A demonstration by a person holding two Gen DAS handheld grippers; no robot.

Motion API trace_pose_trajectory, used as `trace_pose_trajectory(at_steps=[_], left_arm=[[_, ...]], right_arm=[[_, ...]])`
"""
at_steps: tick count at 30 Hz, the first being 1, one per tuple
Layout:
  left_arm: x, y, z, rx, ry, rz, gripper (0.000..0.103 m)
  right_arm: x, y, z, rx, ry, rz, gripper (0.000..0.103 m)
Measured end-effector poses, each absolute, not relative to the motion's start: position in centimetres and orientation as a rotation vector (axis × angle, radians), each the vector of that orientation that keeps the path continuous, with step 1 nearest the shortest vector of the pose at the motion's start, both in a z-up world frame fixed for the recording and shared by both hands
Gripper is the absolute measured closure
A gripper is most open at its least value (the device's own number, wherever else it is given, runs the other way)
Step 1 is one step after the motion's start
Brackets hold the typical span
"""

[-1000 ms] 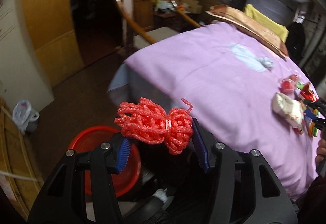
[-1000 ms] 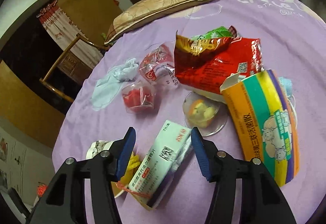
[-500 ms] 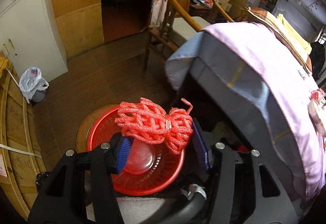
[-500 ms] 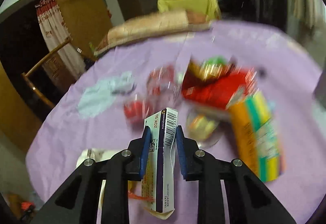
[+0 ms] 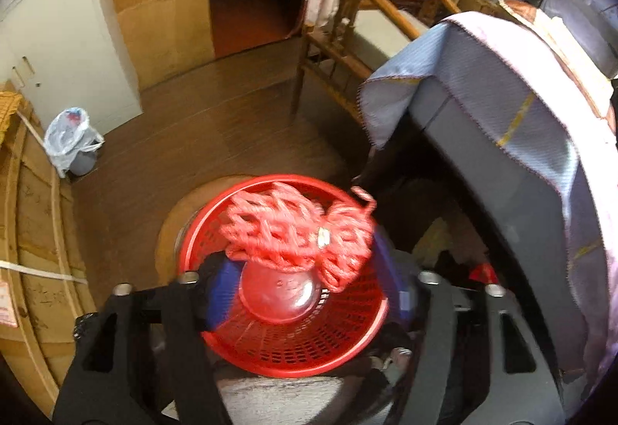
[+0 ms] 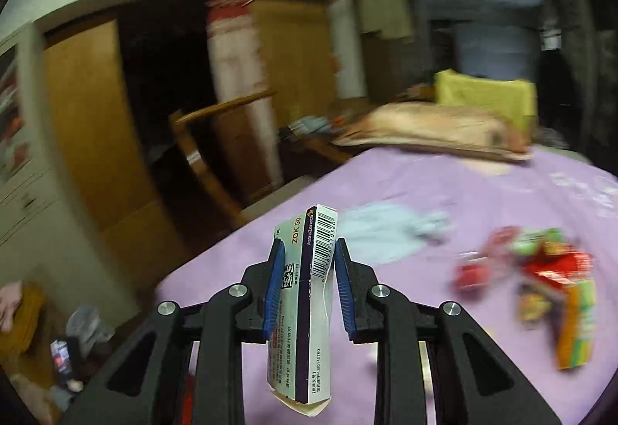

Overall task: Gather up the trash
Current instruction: 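Drop the red net and the medicine box into the red wastebasket with both tools, then return both tools to the table toward the paper cup and yellow scrubber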

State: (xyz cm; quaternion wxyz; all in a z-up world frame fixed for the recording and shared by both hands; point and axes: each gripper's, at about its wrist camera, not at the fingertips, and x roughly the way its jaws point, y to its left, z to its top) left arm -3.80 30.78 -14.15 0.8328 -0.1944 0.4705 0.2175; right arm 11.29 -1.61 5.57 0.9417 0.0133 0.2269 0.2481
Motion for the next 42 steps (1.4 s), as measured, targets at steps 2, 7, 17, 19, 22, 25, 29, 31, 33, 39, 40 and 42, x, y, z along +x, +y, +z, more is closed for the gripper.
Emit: trace_pose_trajectory(at_steps=[2,7,17,19,22,25,29,31,33,39,40,42], left_arm=[[-4.1,31.4,-14.5,-0.411,1.005,0.500,0.013],[-4.9,33.0,-14.1,-0.446,0.992,0.566,0.010],[-8.2,38.6,-13.4,-0.637,0.884,0.746,0.007],[-8.3,38.9,-13.4,-0.641,0.885,0.746,0.007],[-8.2,38.9,-13.2,-0.618,0.880,0.765,0.007],[-8.0,38.5,-13.2,-0.608,0.877,0.750,0.007],[-7.6,37.4,-12.8,-0.590,0.872,0.711,0.007],[-7.3,36.5,-12.2,-0.571,0.865,0.692,0.007],[-7.0,35.6,-11.6,-0.556,0.857,0.669,0.007],[-6.2,31.7,-9.1,-0.476,0.824,0.582,0.007],[-6.1,30.7,-8.5,-0.451,0.816,0.564,0.007],[-5.9,28.9,-7.6,-0.409,0.801,0.536,0.007]], right_arm=[[11.0,1.6,4.8,-0.003,0.500,0.578,0.077],[10.6,8.1,2.0,-0.053,0.617,0.729,0.077],[9.2,19.3,-4.3,-0.201,0.838,0.974,0.076],[8.5,21.0,-4.8,-0.220,0.877,1.003,0.068],[7.4,21.4,-4.7,-0.229,0.870,1.012,0.057],[6.8,20.6,-4.3,-0.254,0.825,0.972,0.055],[7.3,19.4,-3.7,-0.209,0.814,0.935,0.051],[7.5,18.1,-3.2,-0.185,0.795,0.910,0.048],[7.8,16.9,-2.7,-0.159,0.773,0.886,0.044],[7.7,10.1,-0.7,-0.058,0.686,0.788,0.036],[7.6,8.7,-0.3,-0.039,0.668,0.768,0.035],[7.3,5.3,0.4,0.002,0.624,0.719,0.028]])
